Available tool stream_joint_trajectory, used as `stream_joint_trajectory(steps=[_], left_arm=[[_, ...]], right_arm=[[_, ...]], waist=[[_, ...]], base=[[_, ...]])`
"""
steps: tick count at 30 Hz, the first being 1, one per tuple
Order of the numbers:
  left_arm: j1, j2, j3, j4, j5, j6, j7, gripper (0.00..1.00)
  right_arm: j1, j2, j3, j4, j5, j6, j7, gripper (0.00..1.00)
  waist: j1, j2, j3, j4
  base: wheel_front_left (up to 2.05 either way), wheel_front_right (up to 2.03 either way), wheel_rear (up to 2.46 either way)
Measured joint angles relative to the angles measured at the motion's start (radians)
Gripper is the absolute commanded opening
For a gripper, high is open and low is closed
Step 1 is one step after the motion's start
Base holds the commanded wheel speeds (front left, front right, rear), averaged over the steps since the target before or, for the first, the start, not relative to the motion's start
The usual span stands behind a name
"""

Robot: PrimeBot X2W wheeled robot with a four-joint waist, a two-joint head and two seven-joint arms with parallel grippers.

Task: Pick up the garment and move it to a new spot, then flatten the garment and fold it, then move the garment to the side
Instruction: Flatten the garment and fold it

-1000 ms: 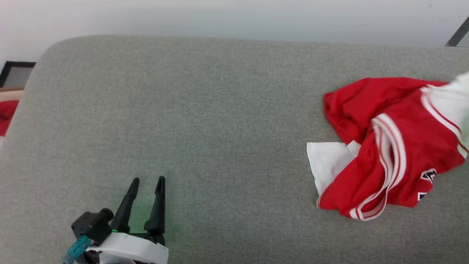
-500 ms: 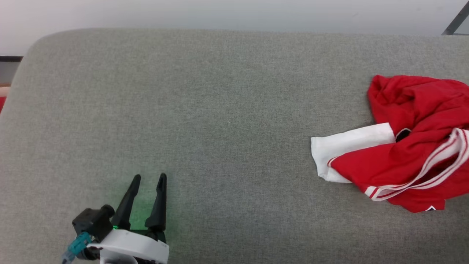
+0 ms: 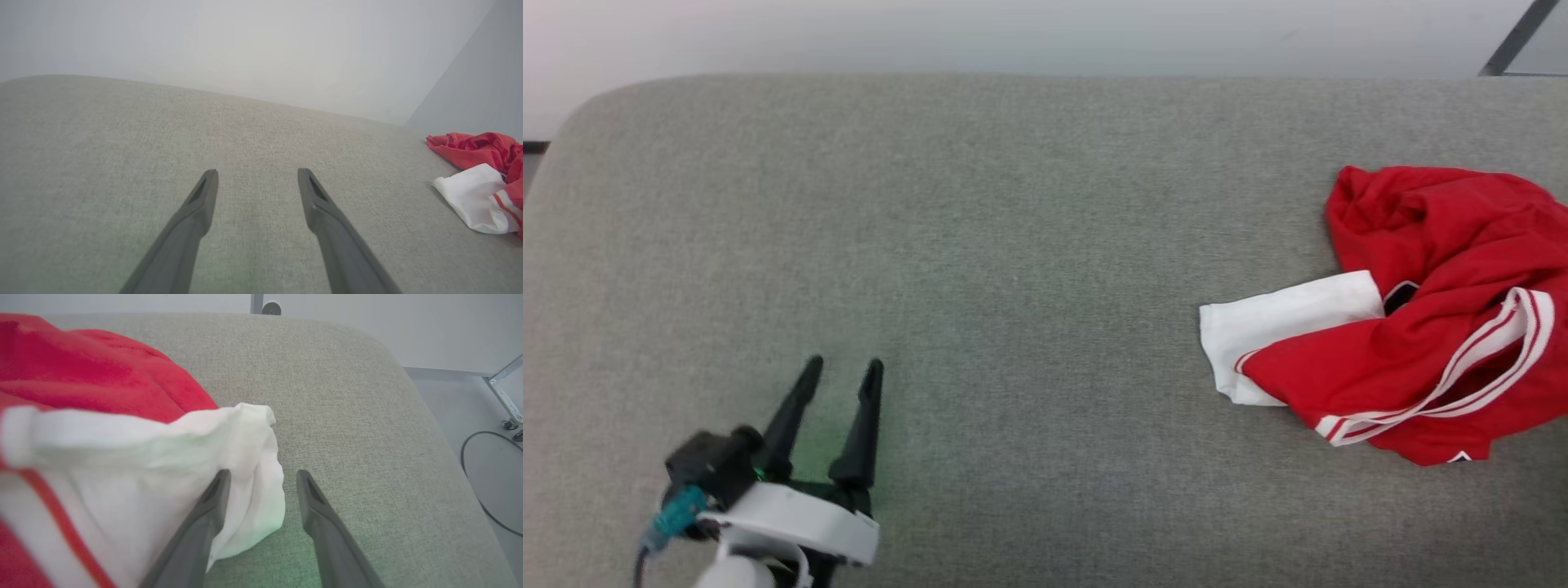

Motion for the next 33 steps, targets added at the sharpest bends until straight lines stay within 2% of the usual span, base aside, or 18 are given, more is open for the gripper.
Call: stream_joint_trajectory(steps=[6, 10, 14, 18, 20, 25, 33], left_arm=[[-0.077, 0.13, -0.068, -0.015, -0.01, 0.0, 0.0, 1.0], [-0.173, 0.236, -0.173, -0.02, -0.049, 0.0, 0.038, 1.0], [-0.319, 0.332, -0.313, -0.045, -0.118, 0.0, 0.169, 1.0], [-0.49, 0.388, -0.469, -0.054, -0.223, -0.001, 0.348, 1.0], [-0.573, 0.397, -0.548, -0.045, -0.291, -0.002, 0.452, 1.0], [-0.739, 0.372, -0.707, 0.021, -0.462, -0.002, 0.663, 1.0], [-0.928, 0.279, -0.872, 0.177, -0.651, -0.002, 0.888, 1.0]], right_arm=[[0.033, 0.0, -0.062, -0.074, 0.015, 0.0, -0.036, 1.0], [0.049, -0.017, -0.178, -0.26, -0.046, 0.0, -0.037, 1.0], [0.172, 0.023, -0.335, -0.498, -0.168, 0.0, -0.037, 1.0], [0.318, 0.097, -0.497, -0.721, -0.326, 0.0, -0.037, 1.0], [0.399, 0.144, -0.55, -0.808, -0.397, 0.0, -0.037, 1.0], [0.535, 0.245, -0.648, -0.98, -0.51, 0.0, -0.007, 1.0], [0.614, 0.362, -0.741, -1.174, -0.606, 0.0, 0.095, 1.0]], waist=[[0.0, 0.0, -0.018, -0.035], [0.0, 0.0, -0.029, -0.072], [0.0, 0.0, -0.04, -0.117], [0.0, 0.0, -0.046, -0.165], [0.0, 0.0, -0.047, -0.19], [0.0, 0.0, -0.041, -0.25], [0.0, 0.0, 0.018, -0.316]], base=[[0.0, 0.0, 0.0], [0.0, 0.0, 0.0], [0.0, 0.0, 0.0], [0.0, 0.0, 0.0], [0.0, 0.0, 0.0], [0.0, 0.0, 0.0], [0.0, 0.0, 0.0]])
